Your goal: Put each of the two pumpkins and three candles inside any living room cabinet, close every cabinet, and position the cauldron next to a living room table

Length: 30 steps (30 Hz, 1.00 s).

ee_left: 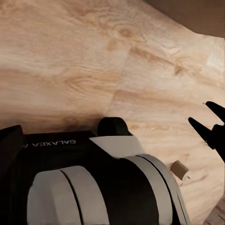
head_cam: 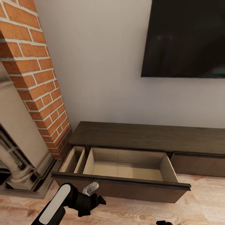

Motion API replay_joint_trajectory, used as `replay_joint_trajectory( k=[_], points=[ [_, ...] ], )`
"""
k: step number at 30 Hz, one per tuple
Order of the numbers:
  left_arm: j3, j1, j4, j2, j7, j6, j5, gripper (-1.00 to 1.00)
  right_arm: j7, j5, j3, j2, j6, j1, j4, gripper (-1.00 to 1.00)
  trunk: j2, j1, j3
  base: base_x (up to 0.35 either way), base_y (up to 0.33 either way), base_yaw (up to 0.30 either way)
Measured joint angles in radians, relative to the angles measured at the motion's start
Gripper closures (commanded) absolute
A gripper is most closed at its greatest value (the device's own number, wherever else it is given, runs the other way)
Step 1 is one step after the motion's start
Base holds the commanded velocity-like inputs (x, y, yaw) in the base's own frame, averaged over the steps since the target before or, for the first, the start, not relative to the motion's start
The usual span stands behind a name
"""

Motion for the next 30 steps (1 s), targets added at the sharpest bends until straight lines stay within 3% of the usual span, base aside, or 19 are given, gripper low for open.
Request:
replay_joint_trajectory(
  k=[7, 15, 20, 23, 26, 30],
  points=[
    [0.003, 0.0, 0.086, -0.002, 0.041, -0.005, -0.01, -1.0, -0.012, 0.003, 0.012, -0.001, -0.001, 0.0, 0.0, -1.0, 0.049, -0.026, 0.022, -0.108, 0.0, 0.0],
    [0.004, 0.0, 0.101, -0.004, 0.041, -0.005, -0.046, -1.0, -0.182, -0.001, 0.011, 0.006, -0.022, 0.0, 0.0, -1.0, 0.105, -0.057, 0.047, -0.334, 0.0, 0.0],
    [0.004, 0.0, 0.102, -0.004, 0.04, -0.005, -0.053, -1.0, -0.208, -0.001, 0.018, 0.008, -0.04, 0.0, -0.001, -1.0, 0.14, -0.076, 0.063, -0.347, 0.0, 0.0],
    [0.004, 0.0, 0.102, -0.004, 0.039, -0.004, -0.053, -1.0, -0.21, 0.0, 0.052, 0.009, -0.084, 0.0, 0.0, -1.0, 0.161, -0.088, 0.072, -0.348, 0.0, 0.0],
    [0.004, 0.0, 0.102, -0.004, 0.038, -0.003, -0.052, -1.0, -0.216, 0.0, 0.121, 0.01, -0.106, 0.0, 0.0, -1.0, 0.182, -0.099, 0.081, -0.348, 0.0, 0.0],
    [0.004, 0.0, 0.101, -0.004, 0.037, -0.002, -0.052, -1.0, -0.219, 0.0, 0.156, 0.01, -0.112, 0.0, 0.001, -1.0, 0.21, -0.114, 0.094, -0.34, 0.069, 0.0]
  ],
)
